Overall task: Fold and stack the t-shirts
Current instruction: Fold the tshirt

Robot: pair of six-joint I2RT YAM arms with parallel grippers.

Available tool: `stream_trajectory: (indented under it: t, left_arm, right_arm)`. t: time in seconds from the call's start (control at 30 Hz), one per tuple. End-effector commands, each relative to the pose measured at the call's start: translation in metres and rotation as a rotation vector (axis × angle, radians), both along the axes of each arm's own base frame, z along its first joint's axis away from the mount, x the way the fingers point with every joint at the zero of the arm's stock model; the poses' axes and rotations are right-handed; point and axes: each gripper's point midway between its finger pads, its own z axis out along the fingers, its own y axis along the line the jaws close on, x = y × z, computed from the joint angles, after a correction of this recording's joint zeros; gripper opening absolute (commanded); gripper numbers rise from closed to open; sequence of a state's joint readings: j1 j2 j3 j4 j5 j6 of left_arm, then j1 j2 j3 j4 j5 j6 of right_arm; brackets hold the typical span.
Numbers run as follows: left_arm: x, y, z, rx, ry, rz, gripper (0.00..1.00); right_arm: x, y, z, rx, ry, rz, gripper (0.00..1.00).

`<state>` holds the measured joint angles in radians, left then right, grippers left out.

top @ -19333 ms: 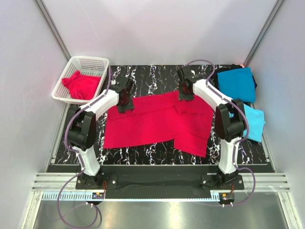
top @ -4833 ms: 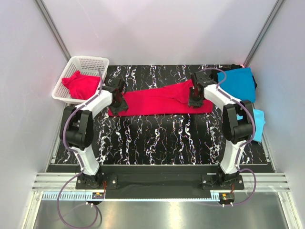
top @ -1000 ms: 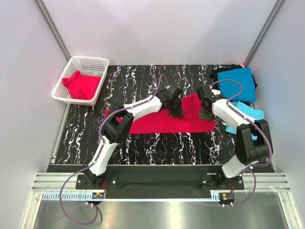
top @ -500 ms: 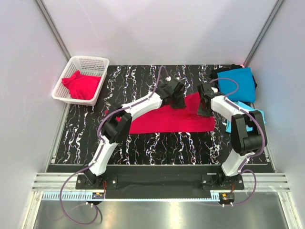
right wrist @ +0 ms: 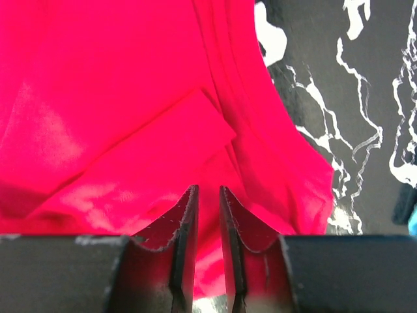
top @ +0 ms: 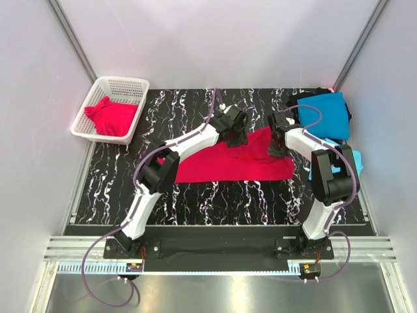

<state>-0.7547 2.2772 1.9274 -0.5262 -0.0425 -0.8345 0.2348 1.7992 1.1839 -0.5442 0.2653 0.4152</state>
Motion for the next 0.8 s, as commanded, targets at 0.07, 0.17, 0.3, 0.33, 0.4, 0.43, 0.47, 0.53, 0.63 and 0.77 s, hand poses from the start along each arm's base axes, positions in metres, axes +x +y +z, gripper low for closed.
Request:
stream_trajectory:
  t: [0.07, 0.17, 0.3, 0.33, 0.4, 0.43, 0.47, 0.53, 0.63, 0.77]
  left_arm:
    - [0.005, -0.007, 0.025, -0.031, -0.059, -0.039, 0.45]
    - [0.0, -0.008, 0.028, -0.04, -0.052, -0.063, 0.45]
    - [-0.011, -0.007, 0.031, -0.054, -0.033, -0.1, 0.44]
    - [-0.014, -0.006, 0.031, -0.055, -0.029, -0.105, 0.44]
    - [-0.019, -0.006, 0.032, -0.063, -0.018, -0.129, 0.44]
    - [-0.021, -0.007, 0.033, -0.068, -0.014, -0.139, 0.44]
    - [-0.024, -0.008, 0.033, -0.07, -0.013, -0.152, 0.43]
    - [-0.032, -0.007, 0.034, -0.075, -0.001, -0.172, 0.43]
    - [-0.039, -0.003, 0.035, -0.059, -0.005, -0.186, 0.43]
    - [-0.042, 0.008, 0.039, -0.033, -0.026, -0.18, 0.42]
  right_arm:
    - [0.033, 0.0, 0.009, -0.006, -0.066, -0.015, 0.25]
    - [0.041, 0.002, -0.001, 0.013, -0.044, -0.013, 0.21]
    - [0.047, 0.004, -0.007, 0.019, -0.034, -0.009, 0.1]
    - [0.049, 0.004, -0.007, 0.018, -0.037, -0.008, 0.06]
    - [0.056, 0.005, -0.003, 0.017, -0.051, -0.005, 0.0]
    - [0.058, 0.006, -0.003, 0.015, -0.051, -0.001, 0.0]
    - [0.065, 0.007, 0.004, 0.017, -0.073, -0.002, 0.0]
    - [0.072, 0.008, 0.006, 0.015, -0.083, 0.009, 0.0]
    - [0.088, 0.01, 0.013, 0.023, -0.11, 0.021, 0.0]
    - [0.111, 0.02, 0.021, 0.056, -0.146, 0.047, 0.0]
